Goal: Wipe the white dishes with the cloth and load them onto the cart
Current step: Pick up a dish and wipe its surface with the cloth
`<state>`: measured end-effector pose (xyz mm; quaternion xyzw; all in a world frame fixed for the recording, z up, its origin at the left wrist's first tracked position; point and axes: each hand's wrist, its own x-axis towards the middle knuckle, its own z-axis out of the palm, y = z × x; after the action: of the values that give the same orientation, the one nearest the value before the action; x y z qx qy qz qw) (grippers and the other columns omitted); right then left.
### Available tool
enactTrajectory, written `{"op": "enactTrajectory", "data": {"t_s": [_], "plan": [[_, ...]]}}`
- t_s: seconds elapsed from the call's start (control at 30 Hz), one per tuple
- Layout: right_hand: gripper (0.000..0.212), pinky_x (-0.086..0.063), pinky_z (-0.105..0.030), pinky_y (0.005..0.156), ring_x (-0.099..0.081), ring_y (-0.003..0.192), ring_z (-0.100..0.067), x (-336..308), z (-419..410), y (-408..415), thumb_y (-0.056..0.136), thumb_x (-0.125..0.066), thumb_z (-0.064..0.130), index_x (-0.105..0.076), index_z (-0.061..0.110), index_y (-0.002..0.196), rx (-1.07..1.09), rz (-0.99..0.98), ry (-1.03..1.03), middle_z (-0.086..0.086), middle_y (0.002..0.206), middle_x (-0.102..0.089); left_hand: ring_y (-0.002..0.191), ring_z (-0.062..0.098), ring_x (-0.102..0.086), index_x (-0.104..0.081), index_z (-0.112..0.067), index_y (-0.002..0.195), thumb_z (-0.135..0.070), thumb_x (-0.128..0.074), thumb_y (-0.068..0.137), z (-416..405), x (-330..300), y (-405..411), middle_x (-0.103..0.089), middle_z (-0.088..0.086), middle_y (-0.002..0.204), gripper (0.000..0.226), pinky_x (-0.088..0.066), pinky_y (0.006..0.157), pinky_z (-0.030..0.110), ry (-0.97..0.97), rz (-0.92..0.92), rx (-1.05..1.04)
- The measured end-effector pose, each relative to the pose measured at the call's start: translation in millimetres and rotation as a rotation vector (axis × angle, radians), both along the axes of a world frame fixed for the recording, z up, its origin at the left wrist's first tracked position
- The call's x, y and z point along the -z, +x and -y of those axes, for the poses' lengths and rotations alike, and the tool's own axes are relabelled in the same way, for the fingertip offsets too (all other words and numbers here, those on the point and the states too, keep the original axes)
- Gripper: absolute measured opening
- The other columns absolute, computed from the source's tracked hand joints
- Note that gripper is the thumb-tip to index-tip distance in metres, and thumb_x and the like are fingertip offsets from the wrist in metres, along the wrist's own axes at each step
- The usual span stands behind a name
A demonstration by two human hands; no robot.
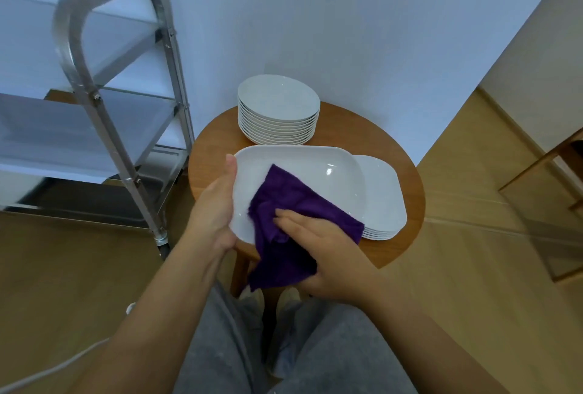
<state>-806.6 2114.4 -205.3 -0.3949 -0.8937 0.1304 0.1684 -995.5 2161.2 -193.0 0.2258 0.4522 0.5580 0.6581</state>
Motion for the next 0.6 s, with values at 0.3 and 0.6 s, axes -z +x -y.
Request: {"op": "enactTrajectory", "data": {"t_s": [0.3, 0.6], "plan": [[0.067, -0.037, -0.047, 0.094, -0.059, 0.112, -0.035, 7, -4, 14, 0.054, -0.090, 0.015, -0.064, 0.005, 0.115, 0.321, 0.027, 0.468, -0.014, 0.124, -0.061, 0.080, 0.022, -0.066, -0.062, -0.019, 0.098, -0.066, -0.046, 0.080, -8, -4, 7, -0.068, 0.005, 0.093, 0.053, -0.054, 0.076, 0.040, -0.098, -0.130, 0.035], [0.036, -0.050, -0.038, 0.088, -0.062, 0.110, -0.029, 8, 0, -15, 0.084, -0.064, 0.020, -0.065, 0.006, 0.116, 0.219, 0.010, 0.647, -0.012, 0.119, -0.065, 0.092, 0.028, -0.067, -0.062, -0.016, 0.102, -0.060, -0.047, 0.086, -9, -28, 18, -0.070, 0.010, 0.100, 0.049, -0.057, 0.078, 0.040, -0.070, -0.240, 0.113]]}}
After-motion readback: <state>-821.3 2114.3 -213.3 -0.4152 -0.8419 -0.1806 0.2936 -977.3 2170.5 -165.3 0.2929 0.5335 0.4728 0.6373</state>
